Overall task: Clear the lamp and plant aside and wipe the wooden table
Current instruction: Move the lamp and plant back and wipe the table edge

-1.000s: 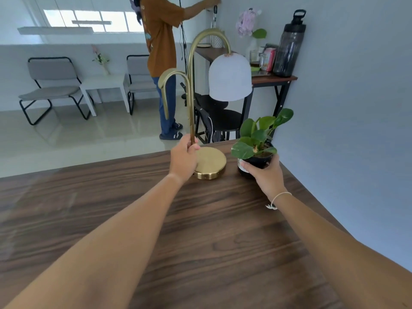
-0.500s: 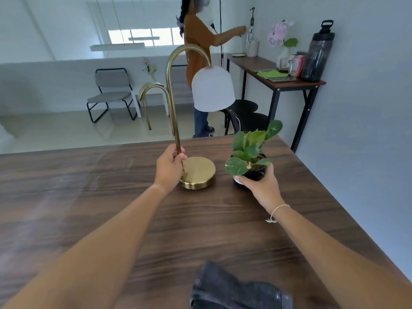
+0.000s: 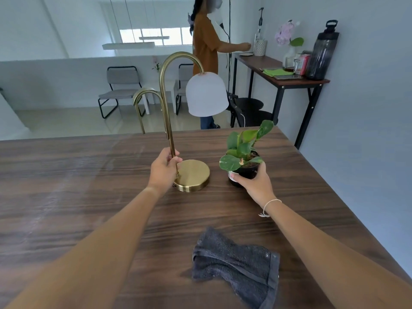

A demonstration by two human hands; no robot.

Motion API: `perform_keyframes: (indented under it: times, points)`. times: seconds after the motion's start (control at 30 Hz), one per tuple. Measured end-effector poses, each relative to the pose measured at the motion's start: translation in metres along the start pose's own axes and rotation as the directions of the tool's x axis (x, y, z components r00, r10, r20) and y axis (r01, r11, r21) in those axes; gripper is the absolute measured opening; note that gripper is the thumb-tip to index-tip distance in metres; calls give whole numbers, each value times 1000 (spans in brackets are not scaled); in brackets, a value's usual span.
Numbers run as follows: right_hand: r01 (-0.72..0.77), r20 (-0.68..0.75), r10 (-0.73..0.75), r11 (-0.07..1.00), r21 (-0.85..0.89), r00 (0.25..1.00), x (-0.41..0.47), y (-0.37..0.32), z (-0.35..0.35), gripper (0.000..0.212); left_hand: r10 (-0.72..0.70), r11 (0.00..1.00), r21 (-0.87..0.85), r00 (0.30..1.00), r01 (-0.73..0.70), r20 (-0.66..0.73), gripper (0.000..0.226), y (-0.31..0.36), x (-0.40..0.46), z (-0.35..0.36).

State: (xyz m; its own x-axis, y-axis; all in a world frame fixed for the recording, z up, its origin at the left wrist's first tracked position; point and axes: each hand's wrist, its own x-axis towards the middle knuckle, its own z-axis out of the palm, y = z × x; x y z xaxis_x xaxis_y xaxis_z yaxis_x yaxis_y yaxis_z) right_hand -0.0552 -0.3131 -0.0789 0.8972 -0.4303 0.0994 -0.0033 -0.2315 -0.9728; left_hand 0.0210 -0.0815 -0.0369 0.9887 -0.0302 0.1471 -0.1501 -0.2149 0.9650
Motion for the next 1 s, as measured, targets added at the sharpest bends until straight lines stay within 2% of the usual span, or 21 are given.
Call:
perform_keyframes:
  times: [0.1,0.2,0.23,0.3,0.4,0.6,0.77,0.83,0.9,1.0]
  points:
    - [16,45,-16,1000,19,999,-6,-1,-7,74,19,991,135,1000,-16,-17,23,-1,-10,1]
    - [16,68,-11,998,-67,998,-20,2,-21,81,51,976,213,998,-40,-46,43,0,-31,5]
    - [1,65,6,995,-102,998,-26,4,-26,87,56,972,229,997,-42,-54,45,2,-41,7]
    - [-1,46,10,984,-179,999,-37,7,-37,85,40,955,294,998,-24,-48,47,3,-60,10]
    - [31,37,-22,958,-284,999,-57,7,-53,75,38,914,404,999,-40,14,45,5,-88,15]
    - [75,58,-54,880,-469,997,-96,10,-77,67,117,848,504,986,-162,120,42,16,-141,29]
    - [103,79,-69,790,-604,994,-125,7,-86,61,110,824,531,974,-200,196,46,20,-178,44]
    - [106,90,-63,750,-653,994,-136,7,-87,59,104,752,616,964,-236,243,51,18,-192,52]
    - [115,105,-58,695,-710,993,-146,9,-88,57,48,635,734,961,-240,272,62,13,-207,64]
    - [132,123,-56,609,-783,991,-154,10,-88,53,1,522,831,974,-193,226,84,4,-225,82]
